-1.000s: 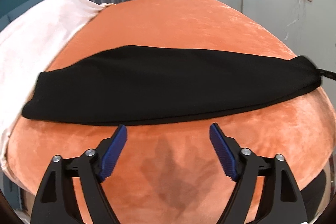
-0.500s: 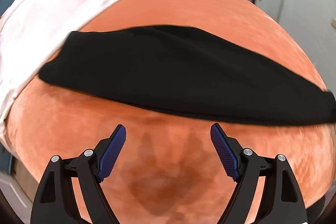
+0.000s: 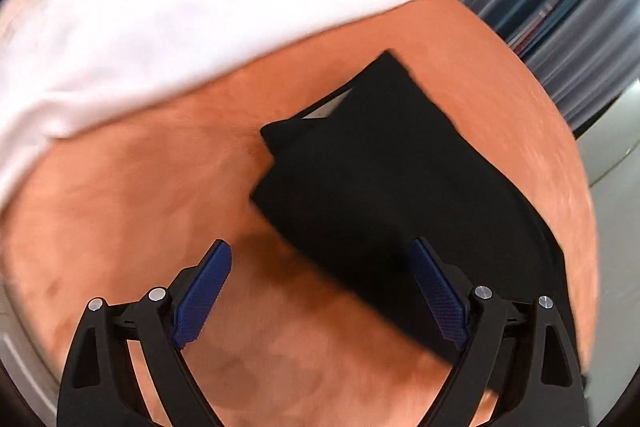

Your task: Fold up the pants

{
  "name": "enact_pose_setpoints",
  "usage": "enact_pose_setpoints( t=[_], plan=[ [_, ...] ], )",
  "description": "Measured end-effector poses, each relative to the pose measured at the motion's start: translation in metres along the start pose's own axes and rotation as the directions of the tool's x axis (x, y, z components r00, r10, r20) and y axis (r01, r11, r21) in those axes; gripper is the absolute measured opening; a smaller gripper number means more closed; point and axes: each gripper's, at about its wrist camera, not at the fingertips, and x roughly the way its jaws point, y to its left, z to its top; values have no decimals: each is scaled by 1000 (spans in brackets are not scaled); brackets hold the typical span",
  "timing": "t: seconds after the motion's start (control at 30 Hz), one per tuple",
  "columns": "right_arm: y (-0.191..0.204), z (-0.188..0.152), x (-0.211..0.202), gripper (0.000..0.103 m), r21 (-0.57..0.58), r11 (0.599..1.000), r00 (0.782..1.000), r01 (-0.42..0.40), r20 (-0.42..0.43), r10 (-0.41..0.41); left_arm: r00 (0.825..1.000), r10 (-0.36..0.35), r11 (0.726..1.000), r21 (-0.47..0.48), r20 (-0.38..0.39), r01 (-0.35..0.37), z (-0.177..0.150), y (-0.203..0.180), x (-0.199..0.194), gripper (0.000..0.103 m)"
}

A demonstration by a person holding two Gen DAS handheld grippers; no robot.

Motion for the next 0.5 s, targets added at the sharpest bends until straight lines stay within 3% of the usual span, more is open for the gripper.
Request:
enact_pose_setpoints(
  t=[0.07, 0.13, 0.2, 0.3, 0.33, 0.4, 0.5],
  plan=[
    [31, 9, 25, 56, -23, 999, 999, -23, -26, 22, 999, 32, 999, 22, -15, -31, 16, 2, 16, 22],
    [63, 11, 34, 56, -56, 998, 998, -35, -50, 33, 998, -35, 996, 78, 52, 31, 33, -8, -2, 17],
    [85, 32, 48, 56, -92, 993, 997, -69, -43, 65, 994, -63, 990, 129, 94, 50, 43, -12, -16, 12],
    [113, 72, 74, 56, -119, 988, 995, -95, -48, 90, 999, 49, 982, 184, 14, -50, 48, -3, 20, 14],
    [120, 84, 83, 56, -121, 987, 994, -106, -54, 100, 999, 32, 986, 165, -19, -28, 44, 6, 32, 15],
    [128, 122, 106, 56, -118, 981, 987, -156, -66, 149, 1000, 7, 982, 189, 25, -12, 38, 10, 21, 18],
    [153, 174, 148, 56, -98, 970, 971, -223, -106, 213, 1000, 6, 982, 186, 24, -10, 26, 21, 15, 25]
  ],
)
